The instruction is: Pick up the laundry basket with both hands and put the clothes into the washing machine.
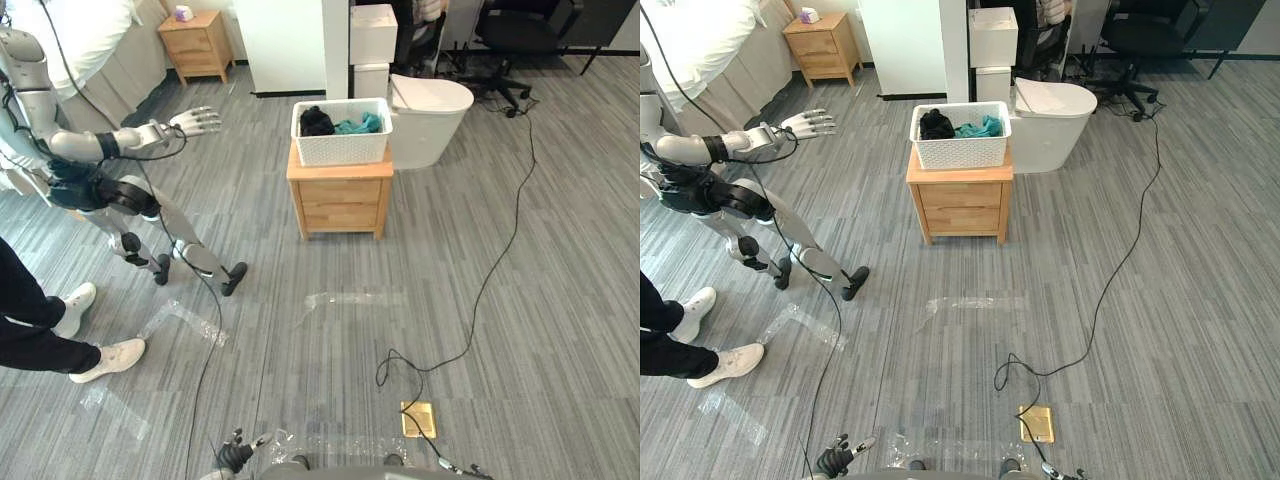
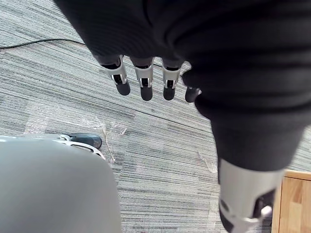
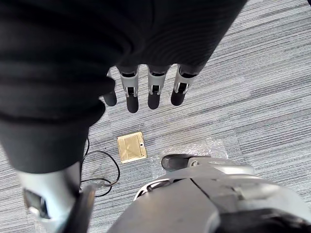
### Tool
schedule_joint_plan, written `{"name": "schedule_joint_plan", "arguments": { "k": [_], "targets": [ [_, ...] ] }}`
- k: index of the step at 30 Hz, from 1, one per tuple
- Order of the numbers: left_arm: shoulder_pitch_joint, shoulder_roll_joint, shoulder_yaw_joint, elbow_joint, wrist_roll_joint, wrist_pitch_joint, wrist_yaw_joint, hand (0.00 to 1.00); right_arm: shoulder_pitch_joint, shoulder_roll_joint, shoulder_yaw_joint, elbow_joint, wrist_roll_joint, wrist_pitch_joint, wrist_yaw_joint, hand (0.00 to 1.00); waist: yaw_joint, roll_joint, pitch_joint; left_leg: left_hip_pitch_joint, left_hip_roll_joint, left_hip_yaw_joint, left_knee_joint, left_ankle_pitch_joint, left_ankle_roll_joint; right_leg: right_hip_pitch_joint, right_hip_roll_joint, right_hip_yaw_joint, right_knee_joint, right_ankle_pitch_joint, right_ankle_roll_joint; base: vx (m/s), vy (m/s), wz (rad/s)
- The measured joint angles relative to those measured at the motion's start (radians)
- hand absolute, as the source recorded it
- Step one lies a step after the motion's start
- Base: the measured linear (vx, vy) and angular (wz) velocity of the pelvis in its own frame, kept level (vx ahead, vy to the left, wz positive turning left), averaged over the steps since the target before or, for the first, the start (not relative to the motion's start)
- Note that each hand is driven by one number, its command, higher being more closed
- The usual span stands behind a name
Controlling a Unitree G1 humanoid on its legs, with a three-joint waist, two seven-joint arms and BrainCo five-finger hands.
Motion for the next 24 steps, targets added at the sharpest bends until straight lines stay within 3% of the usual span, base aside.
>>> {"name": "schedule_joint_plan", "arguments": {
  "k": [14,16,17,19,20,22,24],
  "targets": [
    [-0.004,0.011,0.007,-0.004,-0.001,0.000,0.001,0.00,0.003,-0.001,0.052,-0.029,0.039,0.000,0.005,0.00,-0.004,-0.008,0.008,-0.039,0.004,-0.024,0.058,-0.014,0.006,0.013,0.000,-0.042,-0.006,0.004,-0.018,0.00,-0.002,0.07],
    [-0.019,0.030,0.034,-0.014,-0.008,0.000,0.002,0.00,0.000,0.003,0.090,-0.027,0.051,0.000,0.011,0.00,-0.001,-0.042,0.038,-0.179,0.021,-0.043,0.323,-0.056,-0.017,0.019,-0.006,-0.087,-0.001,-0.022,-0.058,-0.10,-0.048,0.60],
    [-0.019,0.035,0.035,-0.014,-0.017,0.001,0.003,0.00,0.000,0.003,0.094,-0.027,0.054,0.000,0.016,0.00,0.002,-0.046,0.048,-0.239,0.039,-0.030,0.447,-0.056,-0.018,0.029,-0.004,-0.102,0.003,-0.029,-0.063,-0.11,-0.071,0.48],
    [-0.009,0.032,0.040,-0.017,-0.023,0.003,0.003,0.00,0.000,-0.010,0.115,-0.028,0.063,0.000,0.019,0.00,0.004,-0.025,0.066,-0.320,0.102,0.016,0.669,-0.041,-0.031,0.061,0.012,-0.100,0.018,-0.058,-0.079,-0.03,-0.027,0.22],
    [0.005,0.022,0.046,-0.017,-0.031,0.003,0.004,0.00,-0.009,-0.018,0.121,-0.029,0.069,0.000,0.019,0.00,0.003,-0.025,0.073,-0.374,0.118,0.040,0.739,-0.061,-0.012,0.072,0.008,-0.096,0.033,-0.077,-0.081,0.04,0.042,0.05],
    [0.014,0.017,0.043,-0.029,-0.034,0.003,0.004,0.00,-0.026,-0.026,0.121,-0.029,0.077,0.003,0.018,0.00,0.007,-0.019,0.074,-0.415,0.091,0.058,0.639,-0.084,0.026,0.054,-0.014,-0.081,0.052,-0.087,-0.077,0.09,0.100,-0.19],
    [0.016,0.014,0.044,-0.032,-0.044,0.002,0.003,0.00,-0.043,-0.028,0.120,-0.029,0.078,0.002,0.018,0.00,0.024,-0.018,0.073,-0.431,0.047,0.045,0.400,-0.065,0.009,0.024,-0.036,-0.043,0.055,-0.090,-0.072,0.14,0.142,-0.56]
  ]
}}
